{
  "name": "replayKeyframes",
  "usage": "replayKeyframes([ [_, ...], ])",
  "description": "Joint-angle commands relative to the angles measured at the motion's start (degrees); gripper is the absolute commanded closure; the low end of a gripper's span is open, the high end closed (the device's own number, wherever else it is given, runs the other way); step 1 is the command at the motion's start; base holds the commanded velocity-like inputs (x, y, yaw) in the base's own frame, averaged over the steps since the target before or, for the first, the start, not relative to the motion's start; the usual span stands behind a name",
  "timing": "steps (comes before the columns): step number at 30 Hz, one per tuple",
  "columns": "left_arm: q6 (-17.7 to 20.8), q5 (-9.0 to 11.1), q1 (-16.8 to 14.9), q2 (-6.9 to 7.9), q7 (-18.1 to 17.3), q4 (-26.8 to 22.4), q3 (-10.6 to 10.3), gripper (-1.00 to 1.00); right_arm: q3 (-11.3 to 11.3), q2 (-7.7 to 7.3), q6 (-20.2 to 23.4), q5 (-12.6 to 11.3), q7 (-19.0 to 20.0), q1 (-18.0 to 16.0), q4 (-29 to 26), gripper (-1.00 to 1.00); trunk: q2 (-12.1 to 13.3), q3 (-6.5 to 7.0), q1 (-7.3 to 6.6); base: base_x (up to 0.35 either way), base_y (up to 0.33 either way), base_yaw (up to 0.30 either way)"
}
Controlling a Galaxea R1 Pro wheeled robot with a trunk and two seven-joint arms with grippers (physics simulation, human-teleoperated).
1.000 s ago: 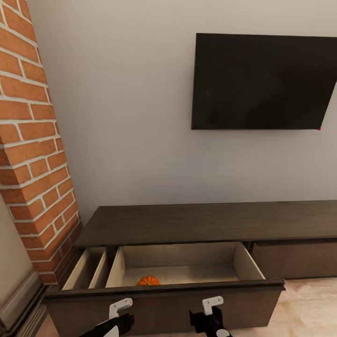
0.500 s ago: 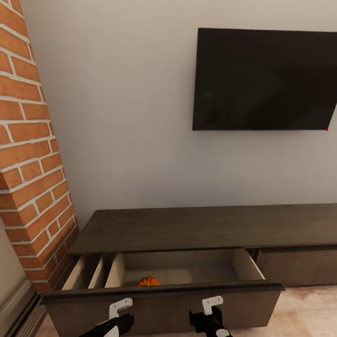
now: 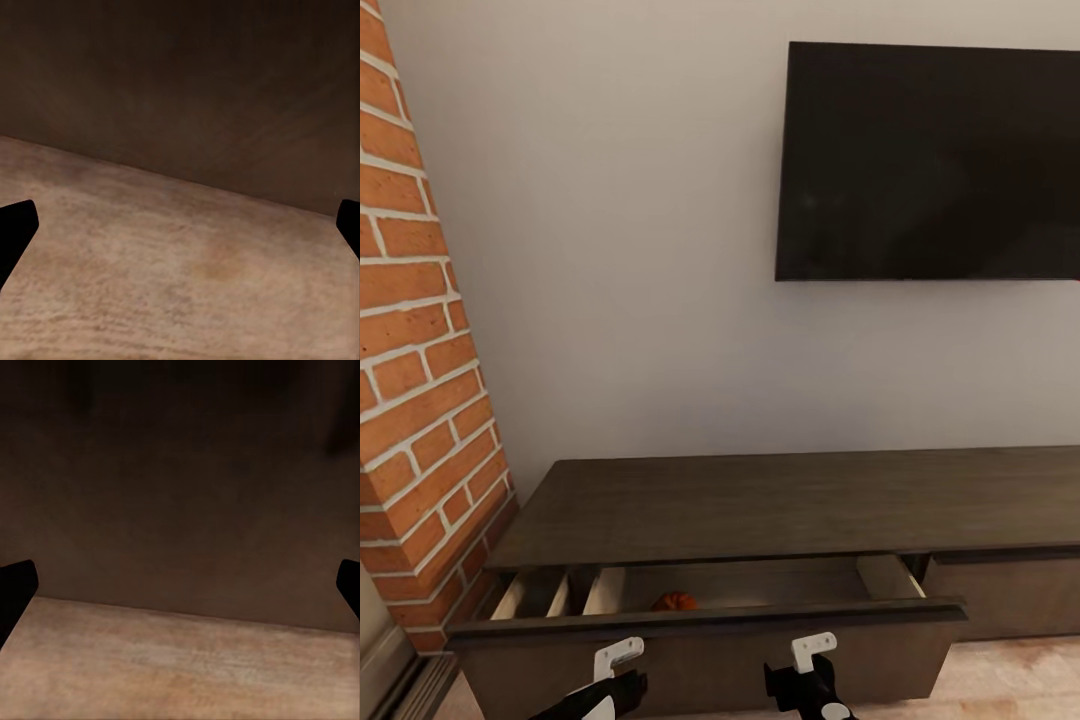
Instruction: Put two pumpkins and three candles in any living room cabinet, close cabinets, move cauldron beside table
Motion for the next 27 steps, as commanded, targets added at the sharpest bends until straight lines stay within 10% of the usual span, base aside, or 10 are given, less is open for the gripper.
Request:
replayKeyframes([
  [1,-0.1,0.3,0.0,-0.02,0.1,0.0,0.0,-1.0,0.5,0.02,-0.2,-0.6,-0.1,0.0,0.1,-1.0,0.0,-0.06,-0.01,0.009,0.0,0.0],
  [27,0.0,0.3,0.0,-0.07,0.1,0.0,0.0,-1.0,0.4,0.02,-0.2,-0.6,-0.2,0.0,0.1,-1.0,0.0,-0.06,-0.01,0.057,0.0,0.0],
])
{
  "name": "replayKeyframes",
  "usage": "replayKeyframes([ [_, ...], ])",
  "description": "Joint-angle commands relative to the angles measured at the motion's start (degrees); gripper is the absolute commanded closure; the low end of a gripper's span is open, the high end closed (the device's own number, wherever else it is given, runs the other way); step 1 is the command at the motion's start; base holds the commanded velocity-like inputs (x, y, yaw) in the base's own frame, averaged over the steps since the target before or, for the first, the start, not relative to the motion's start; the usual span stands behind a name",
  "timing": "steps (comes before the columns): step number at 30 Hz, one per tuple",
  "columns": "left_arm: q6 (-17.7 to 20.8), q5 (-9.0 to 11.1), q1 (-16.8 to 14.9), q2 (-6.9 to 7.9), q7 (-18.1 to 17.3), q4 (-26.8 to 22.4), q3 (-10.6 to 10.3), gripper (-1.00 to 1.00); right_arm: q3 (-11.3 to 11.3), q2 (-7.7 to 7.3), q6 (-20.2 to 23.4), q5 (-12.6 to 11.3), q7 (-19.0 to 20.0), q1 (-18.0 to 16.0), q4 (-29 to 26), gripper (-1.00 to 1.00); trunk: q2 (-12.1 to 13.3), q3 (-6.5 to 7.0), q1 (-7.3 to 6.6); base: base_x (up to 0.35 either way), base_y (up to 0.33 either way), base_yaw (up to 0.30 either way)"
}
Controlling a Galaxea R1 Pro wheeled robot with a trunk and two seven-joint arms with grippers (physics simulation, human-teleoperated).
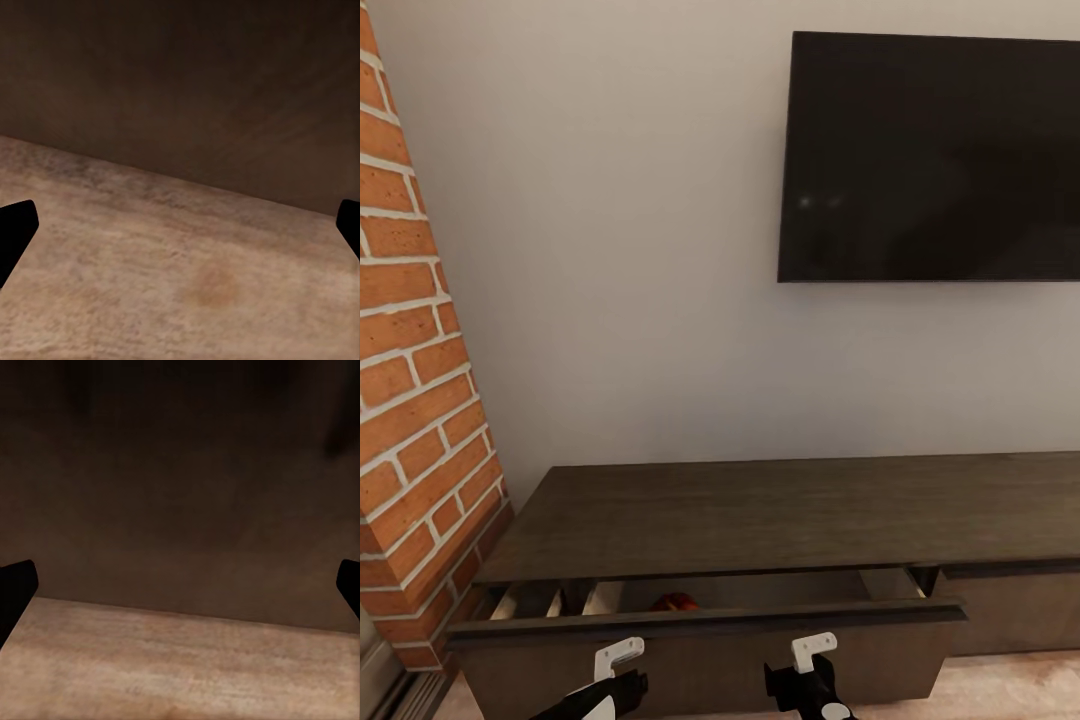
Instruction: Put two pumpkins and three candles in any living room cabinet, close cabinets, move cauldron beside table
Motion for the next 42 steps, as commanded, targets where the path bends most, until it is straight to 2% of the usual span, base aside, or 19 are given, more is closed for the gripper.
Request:
replayKeyframes([
  [1,-0.1,0.3,0.0,-0.03,0.1,0.0,-0.1,-1.0,0.5,0.02,-0.2,-0.6,-0.1,0.0,0.1,-1.0,0.0,-0.05,-0.01,0.0,0.0,0.0],
  [16,-0.1,0.3,0.0,-0.05,0.1,-0.1,-0.1,-1.0,0.5,-0.05,-0.2,-0.6,-0.1,0.0,0.1,-1.0,0.0,-0.05,-0.01,0.01,0.0,0.0],
  [42,-0.1,0.3,0.0,-0.05,0.1,0.0,-0.1,-1.0,0.5,-0.05,-0.2,-0.6,-0.1,0.0,0.1,-1.0,0.0,-0.05,-0.01,0.127,0.0,0.0],
])
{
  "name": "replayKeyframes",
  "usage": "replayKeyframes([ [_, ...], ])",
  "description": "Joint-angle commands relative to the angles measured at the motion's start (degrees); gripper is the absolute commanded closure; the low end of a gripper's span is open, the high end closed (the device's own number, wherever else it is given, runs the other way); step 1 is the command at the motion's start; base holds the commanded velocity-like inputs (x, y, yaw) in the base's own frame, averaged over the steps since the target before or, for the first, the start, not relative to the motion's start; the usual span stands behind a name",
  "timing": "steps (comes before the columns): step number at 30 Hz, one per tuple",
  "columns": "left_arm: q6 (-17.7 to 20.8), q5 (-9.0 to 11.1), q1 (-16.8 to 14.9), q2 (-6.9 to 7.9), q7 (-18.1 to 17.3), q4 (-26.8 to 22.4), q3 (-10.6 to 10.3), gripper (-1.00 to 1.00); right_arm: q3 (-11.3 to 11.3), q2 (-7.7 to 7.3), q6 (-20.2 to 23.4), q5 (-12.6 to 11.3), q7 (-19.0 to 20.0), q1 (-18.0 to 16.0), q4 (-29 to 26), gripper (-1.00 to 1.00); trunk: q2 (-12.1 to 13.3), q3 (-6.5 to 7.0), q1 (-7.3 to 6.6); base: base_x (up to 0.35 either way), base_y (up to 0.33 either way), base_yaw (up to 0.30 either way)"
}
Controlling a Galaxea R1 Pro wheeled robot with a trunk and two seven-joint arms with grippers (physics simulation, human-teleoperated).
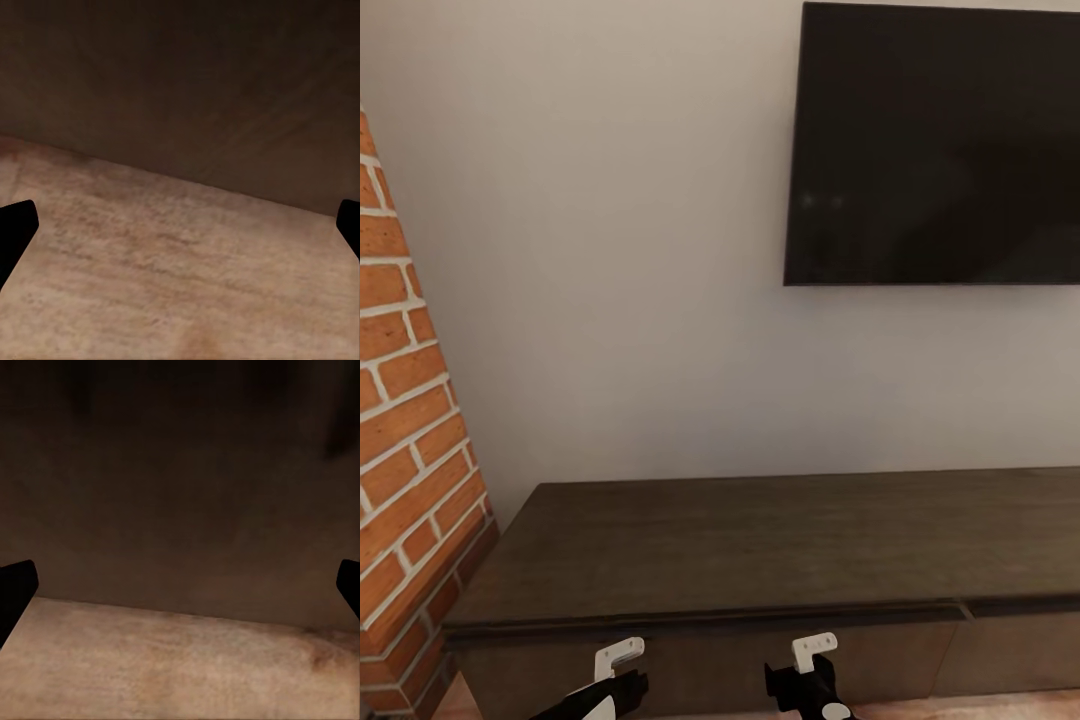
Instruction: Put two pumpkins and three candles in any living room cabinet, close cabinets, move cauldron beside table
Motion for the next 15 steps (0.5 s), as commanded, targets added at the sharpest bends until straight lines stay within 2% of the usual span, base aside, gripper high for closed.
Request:
replayKeyframes([
  [1,-0.1,0.3,0.0,-0.02,0.1,0.0,-0.1,-1.0,0.5,0.03,-0.2,-0.6,-0.1,0.0,0.1,-1.0,0.0,-0.05,0.0,0.071,0.0,0.0],
  [15,-0.1,0.3,0.0,-0.02,0.1,0.0,-0.1,-1.0,0.5,0.06,-0.2,-0.6,-0.1,0.0,0.1,-1.0,0.0,-0.05,0.0,0.009,0.0,0.0],
])
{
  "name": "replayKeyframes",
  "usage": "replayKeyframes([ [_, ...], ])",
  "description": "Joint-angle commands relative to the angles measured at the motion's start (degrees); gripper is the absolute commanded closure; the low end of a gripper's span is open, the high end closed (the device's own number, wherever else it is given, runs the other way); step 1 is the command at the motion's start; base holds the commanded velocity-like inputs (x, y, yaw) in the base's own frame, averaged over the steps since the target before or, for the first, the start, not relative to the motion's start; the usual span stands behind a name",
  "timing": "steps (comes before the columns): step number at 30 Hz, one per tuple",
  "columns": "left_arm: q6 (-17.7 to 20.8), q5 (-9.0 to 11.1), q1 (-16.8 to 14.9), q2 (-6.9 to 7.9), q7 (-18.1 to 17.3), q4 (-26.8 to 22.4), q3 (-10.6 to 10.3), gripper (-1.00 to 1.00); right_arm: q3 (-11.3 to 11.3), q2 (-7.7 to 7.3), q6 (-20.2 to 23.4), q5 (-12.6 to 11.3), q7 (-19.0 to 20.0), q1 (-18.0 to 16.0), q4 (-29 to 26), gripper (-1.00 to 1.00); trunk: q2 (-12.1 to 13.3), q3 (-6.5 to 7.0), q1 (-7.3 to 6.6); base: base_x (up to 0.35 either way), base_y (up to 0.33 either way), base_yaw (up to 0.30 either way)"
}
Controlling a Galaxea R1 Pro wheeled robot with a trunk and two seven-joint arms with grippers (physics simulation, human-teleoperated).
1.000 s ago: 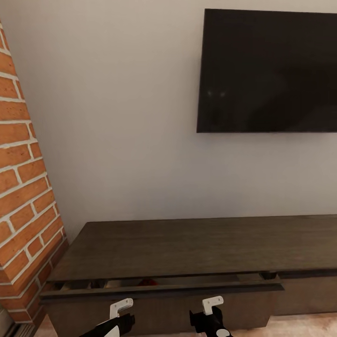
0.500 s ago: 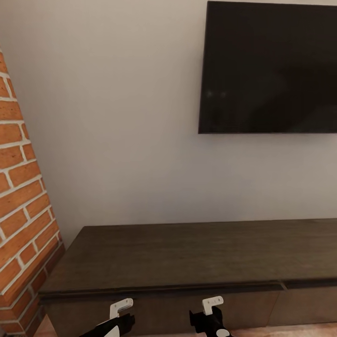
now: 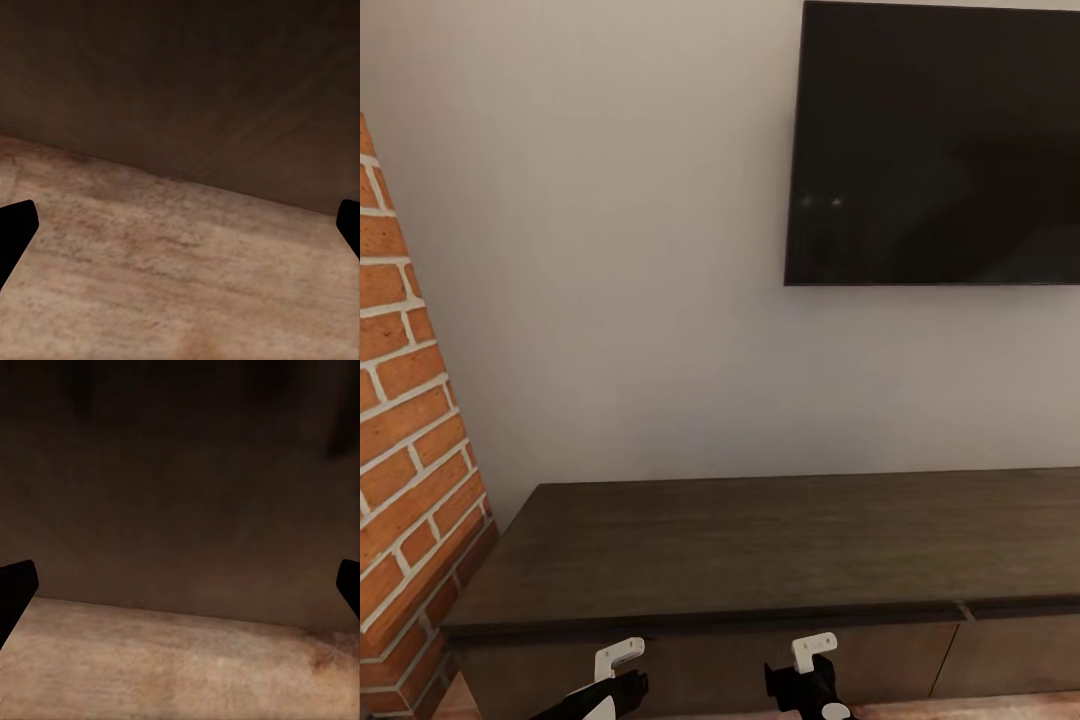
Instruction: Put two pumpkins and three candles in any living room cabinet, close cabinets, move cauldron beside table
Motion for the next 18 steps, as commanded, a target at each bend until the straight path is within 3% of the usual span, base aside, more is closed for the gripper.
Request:
replayKeyframes([
  [1,-0.1,0.3,-0.1,-0.01,0.1,0.0,0.1,-1.0,0.5,0.01,-0.2,-0.6,-0.1,0.0,0.1,-1.0,0.0,-0.05,-0.01,0.0,0.0,0.0],
  [12,-0.1,0.3,0.0,-0.01,0.1,0.0,0.1,-1.0,0.5,-0.03,-0.2,-0.6,-0.1,0.0,0.1,-1.0,0.0,-0.05,-0.01,-0.011,0.0,0.0],
  [18,0.0,0.3,0.0,-0.01,0.1,0.0,0.1,-1.0,0.5,-0.02,-0.2,-0.6,-0.1,0.0,0.1,-1.0,0.0,-0.05,-0.01,-0.2,0.0,0.0],
])
